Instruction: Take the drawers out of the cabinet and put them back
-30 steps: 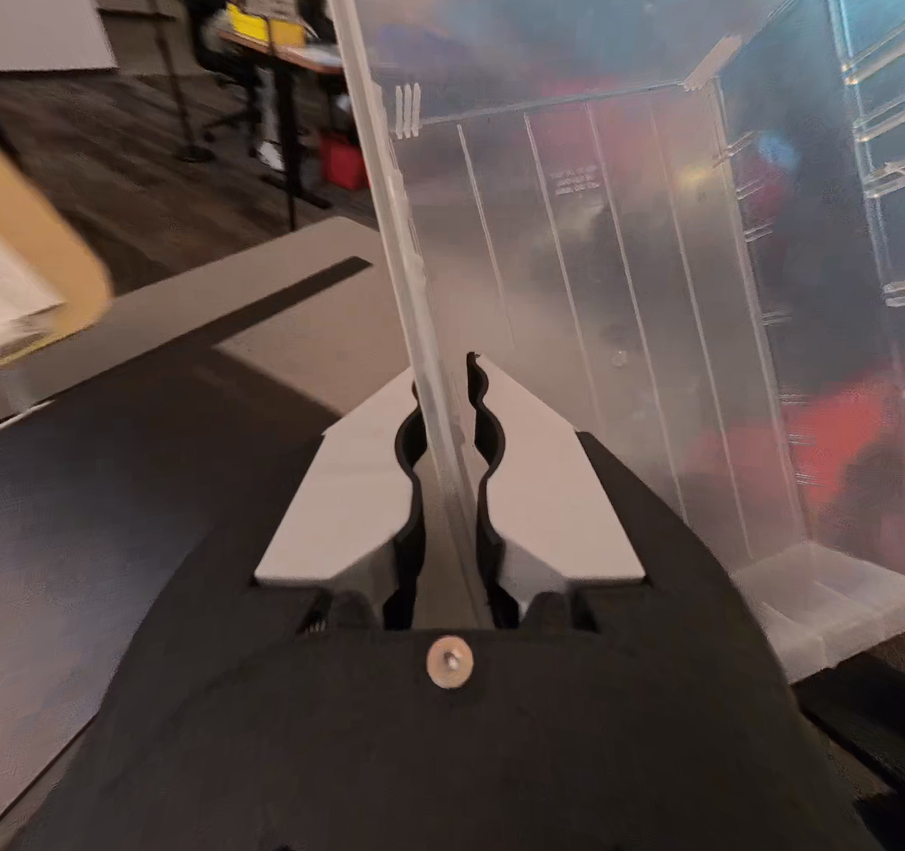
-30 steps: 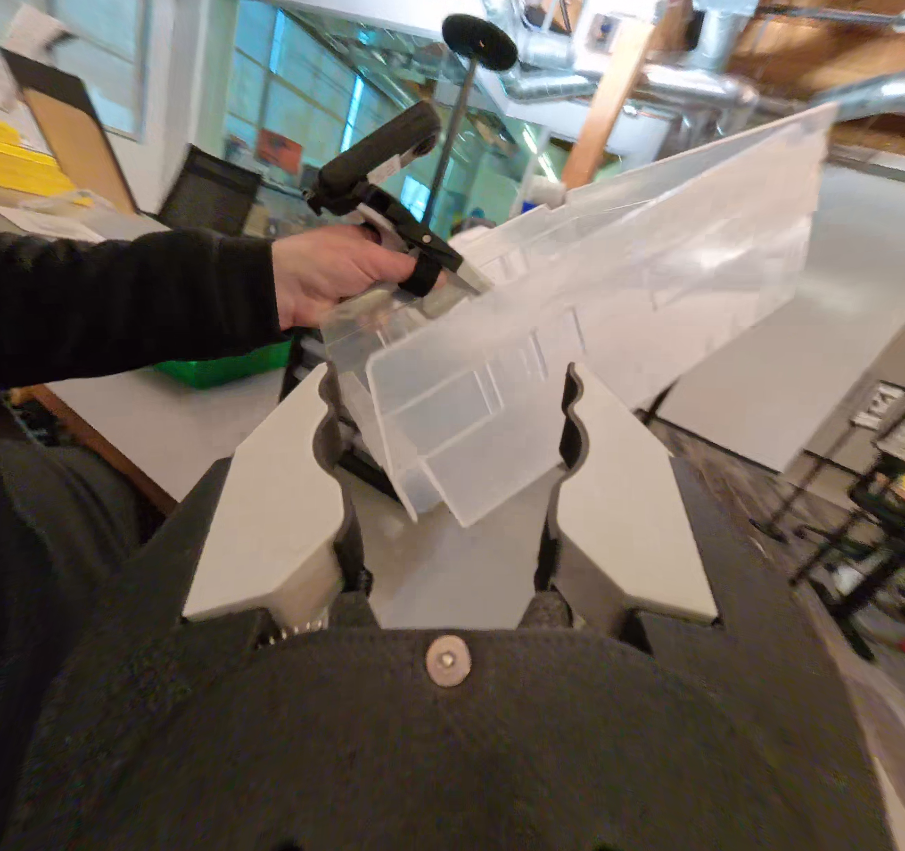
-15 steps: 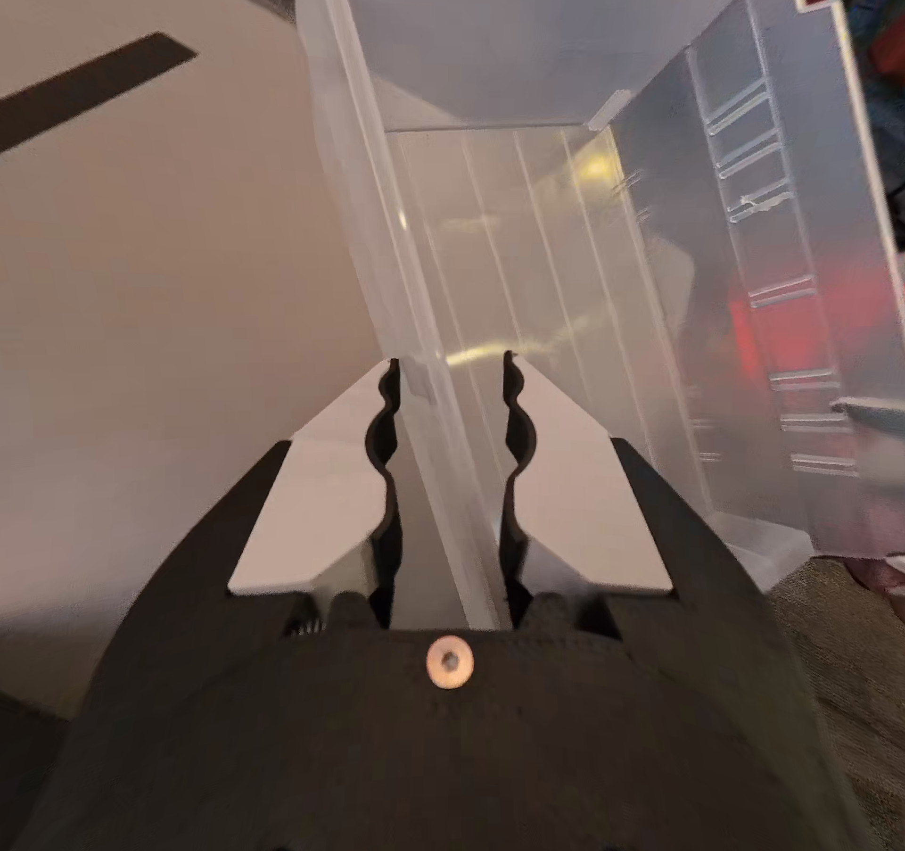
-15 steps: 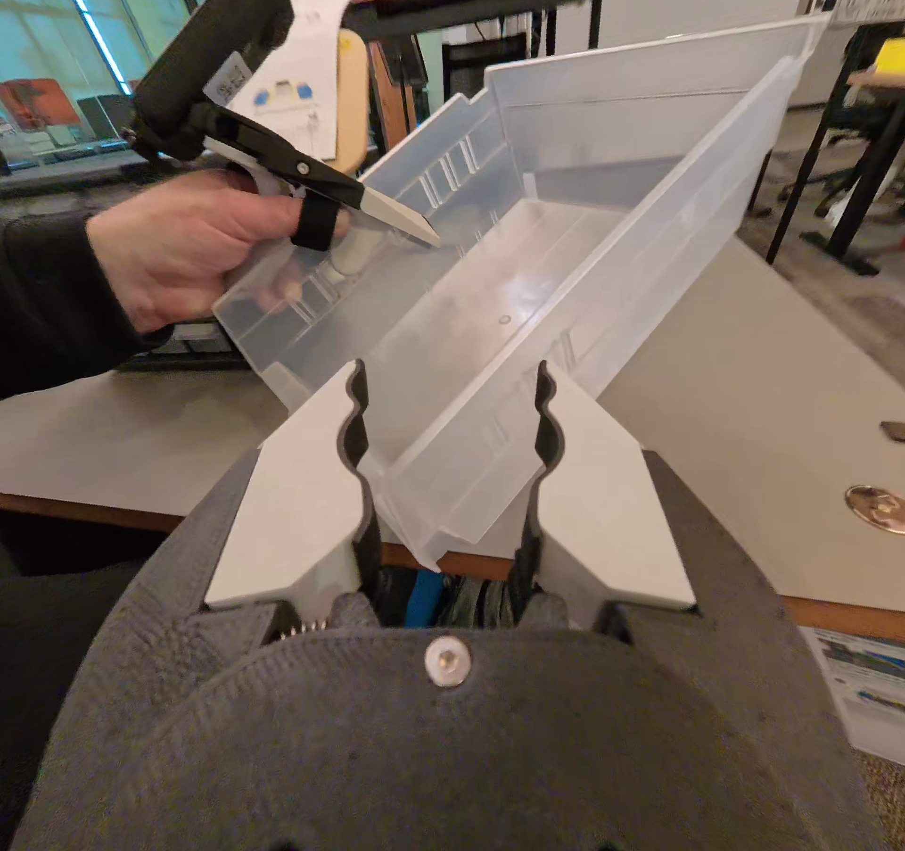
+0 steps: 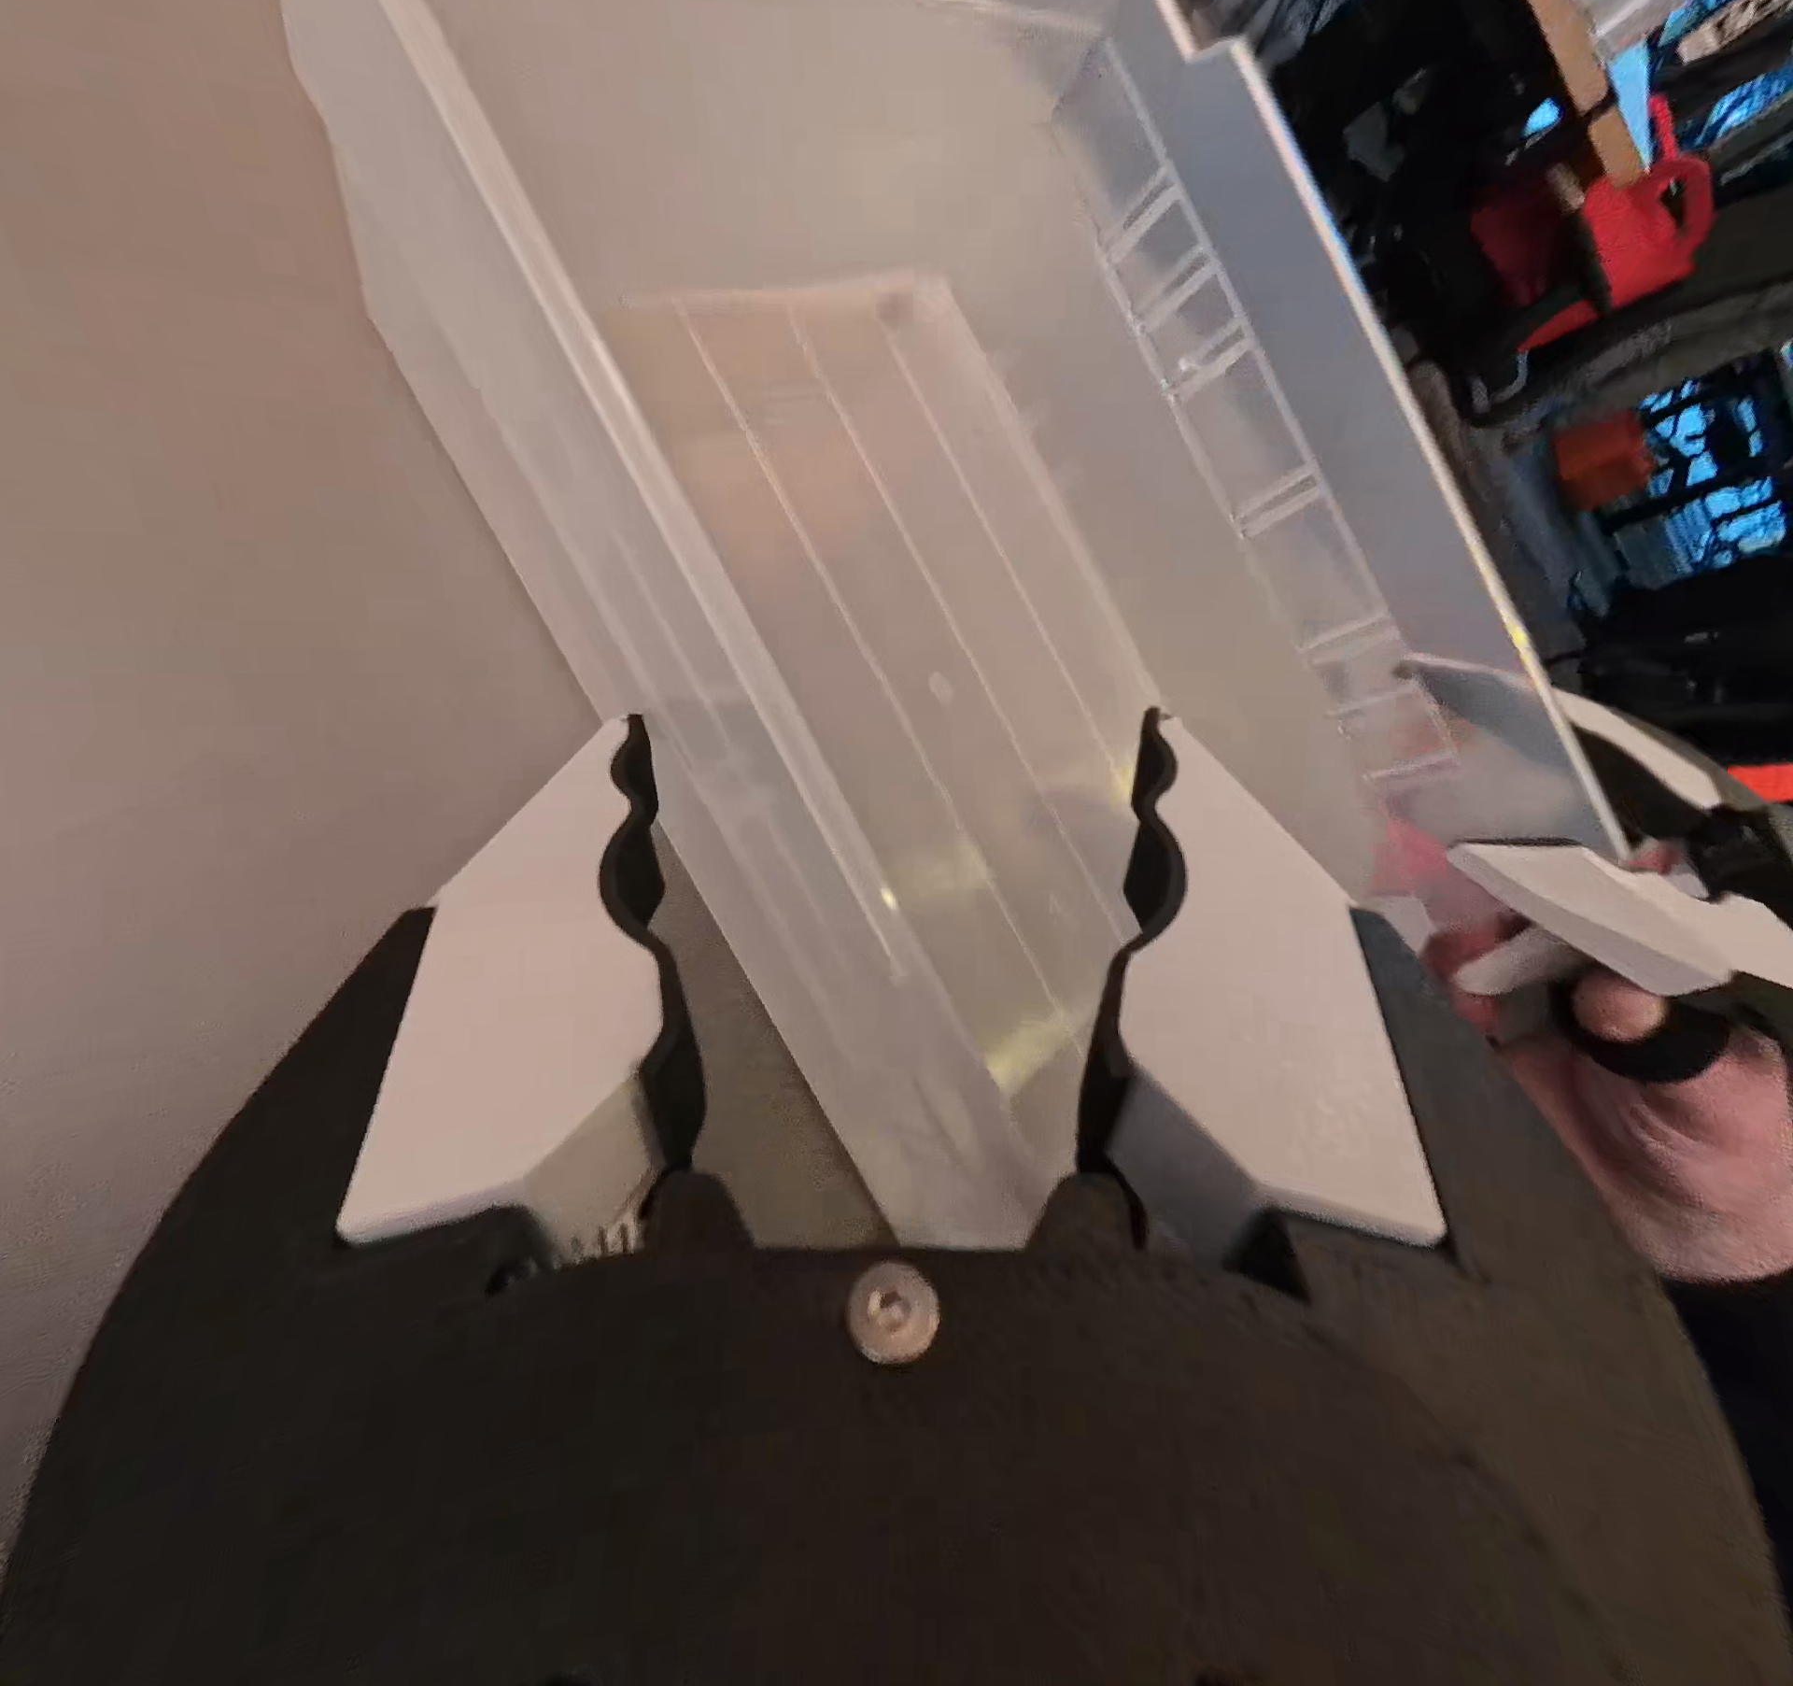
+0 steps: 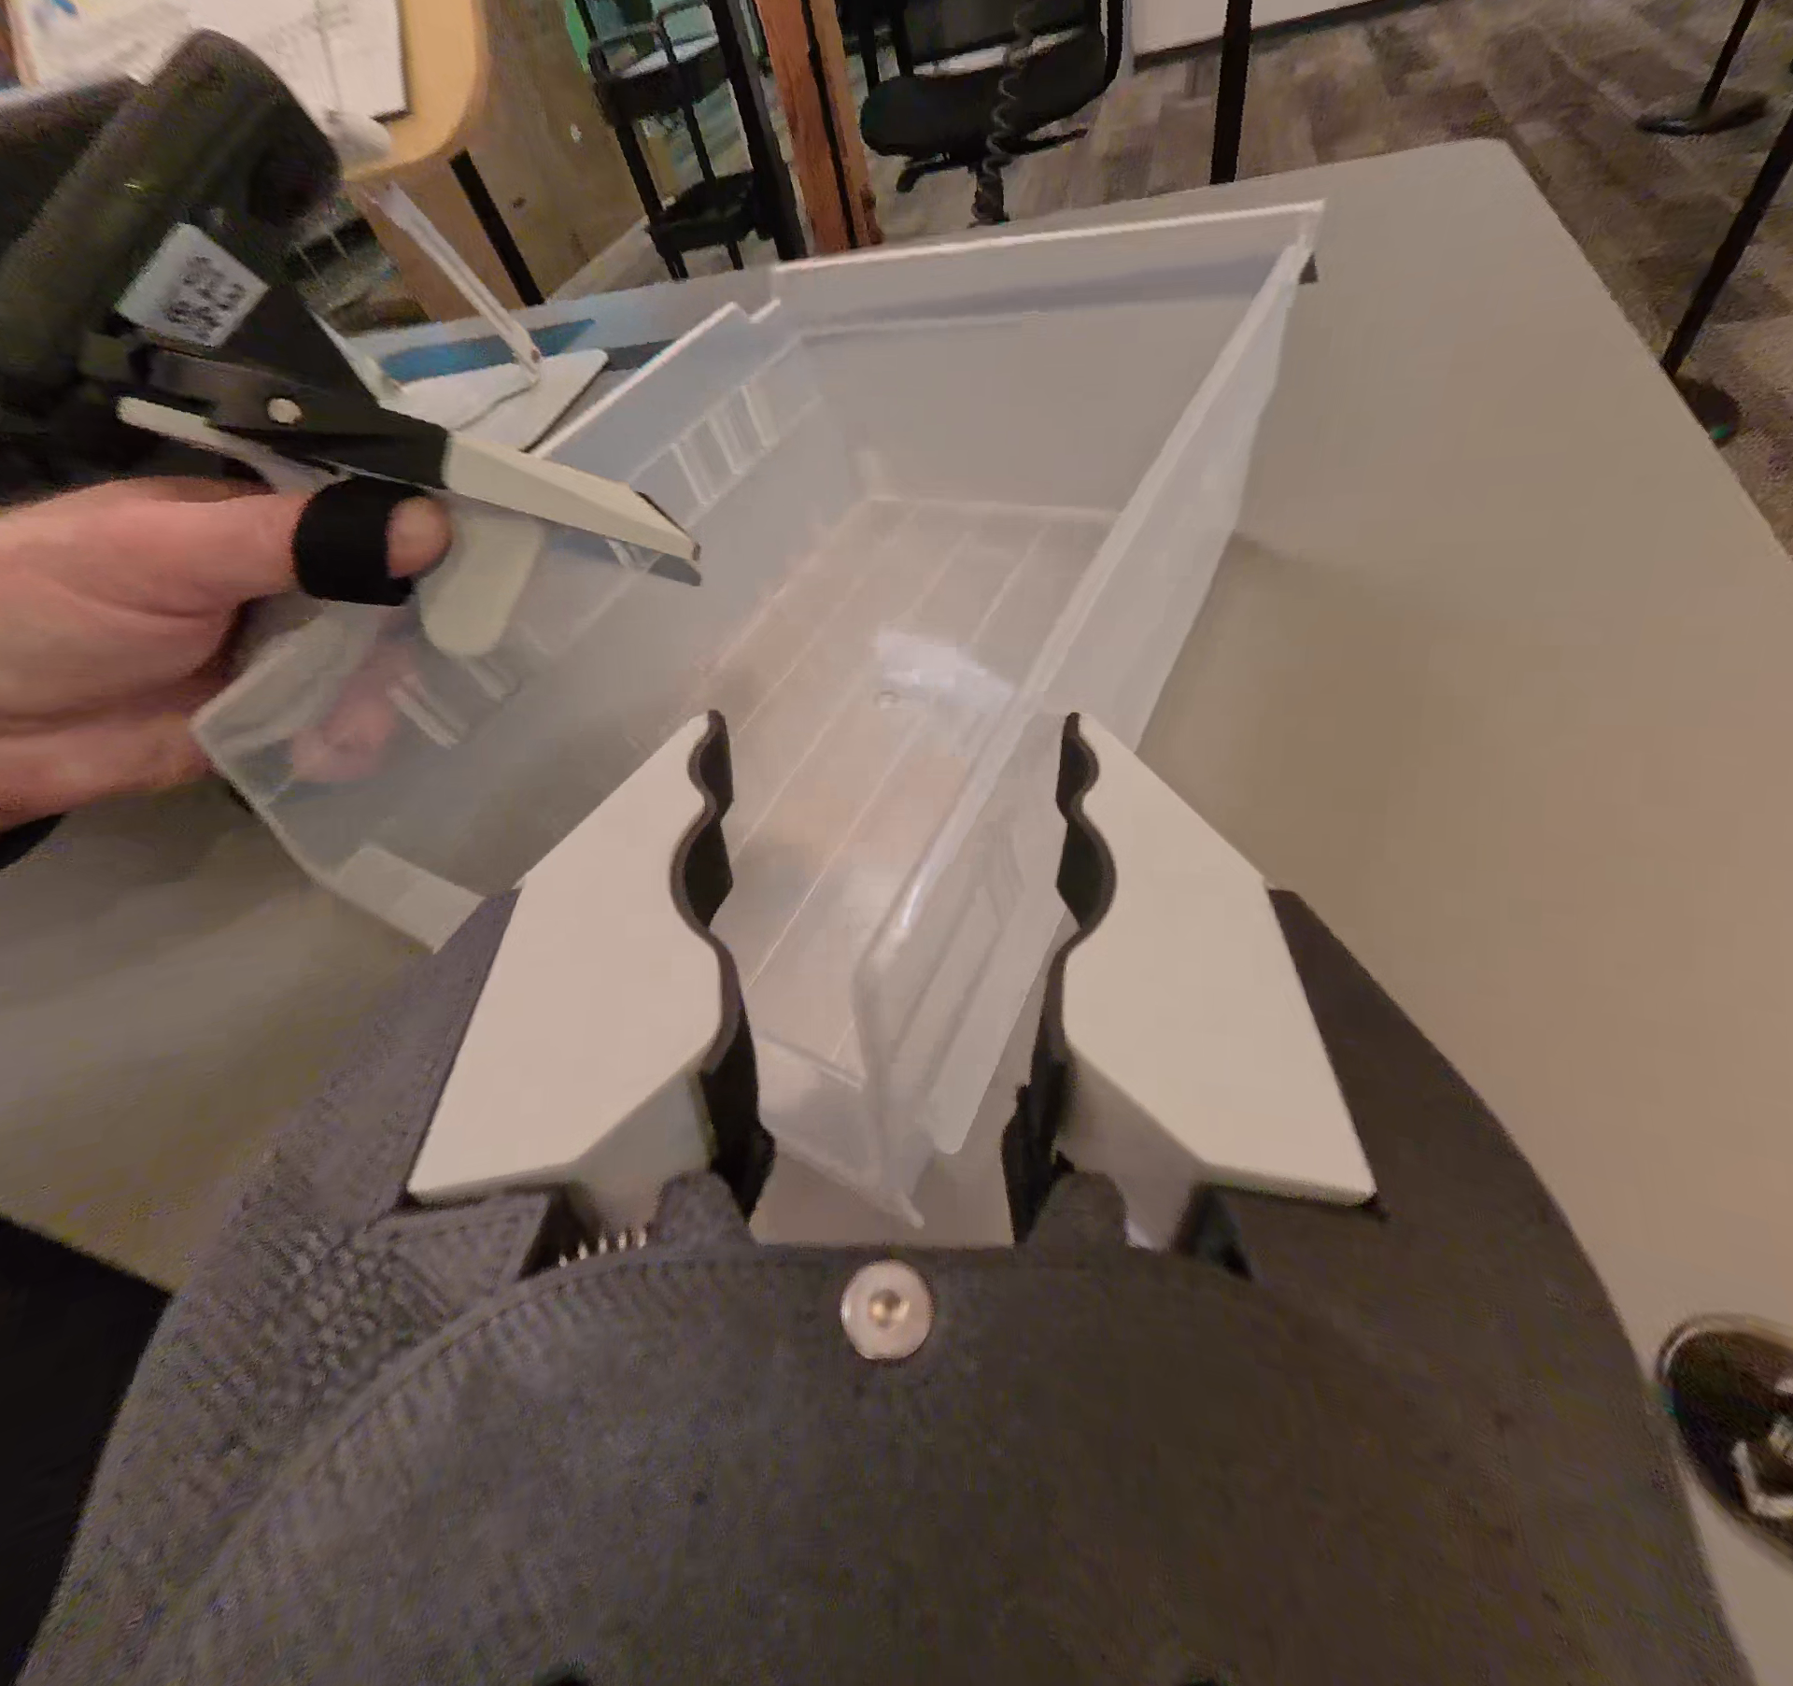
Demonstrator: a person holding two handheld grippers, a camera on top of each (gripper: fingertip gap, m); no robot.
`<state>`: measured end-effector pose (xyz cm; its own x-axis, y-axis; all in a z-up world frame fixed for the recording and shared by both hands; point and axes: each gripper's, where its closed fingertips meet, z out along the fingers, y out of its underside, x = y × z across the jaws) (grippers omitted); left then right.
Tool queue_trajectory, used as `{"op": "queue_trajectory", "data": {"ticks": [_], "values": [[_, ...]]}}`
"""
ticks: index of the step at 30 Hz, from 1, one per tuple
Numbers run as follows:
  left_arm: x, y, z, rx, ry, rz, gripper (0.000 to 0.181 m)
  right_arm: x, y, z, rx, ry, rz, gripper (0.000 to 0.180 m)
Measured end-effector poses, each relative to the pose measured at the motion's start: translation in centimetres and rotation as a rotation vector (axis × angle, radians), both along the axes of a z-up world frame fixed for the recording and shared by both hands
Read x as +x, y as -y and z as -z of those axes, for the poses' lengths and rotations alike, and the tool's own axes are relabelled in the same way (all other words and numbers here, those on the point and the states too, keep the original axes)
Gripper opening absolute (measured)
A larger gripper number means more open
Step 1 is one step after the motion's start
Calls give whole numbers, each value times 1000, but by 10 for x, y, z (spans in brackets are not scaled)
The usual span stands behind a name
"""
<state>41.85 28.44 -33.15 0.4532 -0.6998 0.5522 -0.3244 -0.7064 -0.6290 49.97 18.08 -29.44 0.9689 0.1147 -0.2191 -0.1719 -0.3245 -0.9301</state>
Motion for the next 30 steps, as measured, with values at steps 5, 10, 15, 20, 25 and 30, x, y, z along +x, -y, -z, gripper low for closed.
{"op": "queue_trajectory", "data": {"ticks": [5, 10, 15, 20, 25, 30], "values": [[18, -20, -4, 22, 2, -17, 123, 34, -48, 14, -52, -3, -12, 59], [13, -29, -22, 217, -6, -3, 154, 52, -75, 0, -56, 61, 52, 72], [-34, 31, -101, 456, 129, 118, 148, 40, -52, -94, 195, 327, 167, 76], [-161, 70, -184, 864, 138, 65, 127, -88, -55, -144, 279, 338, -146, 90], [-338, 22, -215, 1168, -175, -272, 121, -233, -79, -126, 219, 298, -484, 92], [-454, -23, -164, 837, -265, -441, 130, -314, -106, -84, 100, 207, -658, 91]]}}
